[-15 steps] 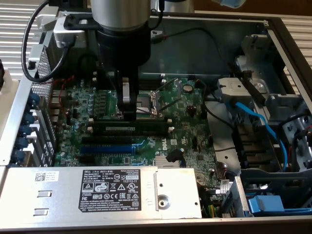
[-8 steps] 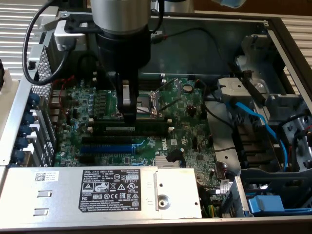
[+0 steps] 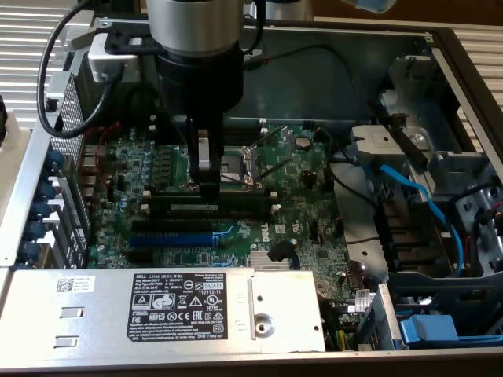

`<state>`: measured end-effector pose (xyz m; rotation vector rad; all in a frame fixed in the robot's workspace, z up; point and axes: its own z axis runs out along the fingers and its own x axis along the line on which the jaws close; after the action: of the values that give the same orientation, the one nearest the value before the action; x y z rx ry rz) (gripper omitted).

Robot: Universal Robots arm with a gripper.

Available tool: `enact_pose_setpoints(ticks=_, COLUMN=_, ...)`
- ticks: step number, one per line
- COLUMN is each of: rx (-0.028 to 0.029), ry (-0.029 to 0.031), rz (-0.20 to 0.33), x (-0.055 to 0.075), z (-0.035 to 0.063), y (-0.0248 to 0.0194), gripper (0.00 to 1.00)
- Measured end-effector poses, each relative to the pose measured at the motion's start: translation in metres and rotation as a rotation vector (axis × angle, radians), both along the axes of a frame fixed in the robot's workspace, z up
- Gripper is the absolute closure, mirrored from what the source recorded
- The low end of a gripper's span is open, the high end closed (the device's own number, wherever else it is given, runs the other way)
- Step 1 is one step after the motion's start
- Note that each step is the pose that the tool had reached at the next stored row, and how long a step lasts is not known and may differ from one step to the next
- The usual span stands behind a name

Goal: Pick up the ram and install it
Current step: 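Insert the ram into the slot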

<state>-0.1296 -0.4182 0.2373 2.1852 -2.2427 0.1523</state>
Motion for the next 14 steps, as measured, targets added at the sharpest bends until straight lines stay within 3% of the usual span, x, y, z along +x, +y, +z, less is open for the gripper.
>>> enact_pose_setpoints(ticks=5, rx=0.0064, ry=0.0003, rz=0.0, x=0.0, z=-0.0002, y=0.0, gripper=0.89)
enact_pose_setpoints(ticks=14, rx=0.0102, ry=0.0054, rz=0.0, x=0.0023, z=-0.0014, y=0.0, gripper=0.89)
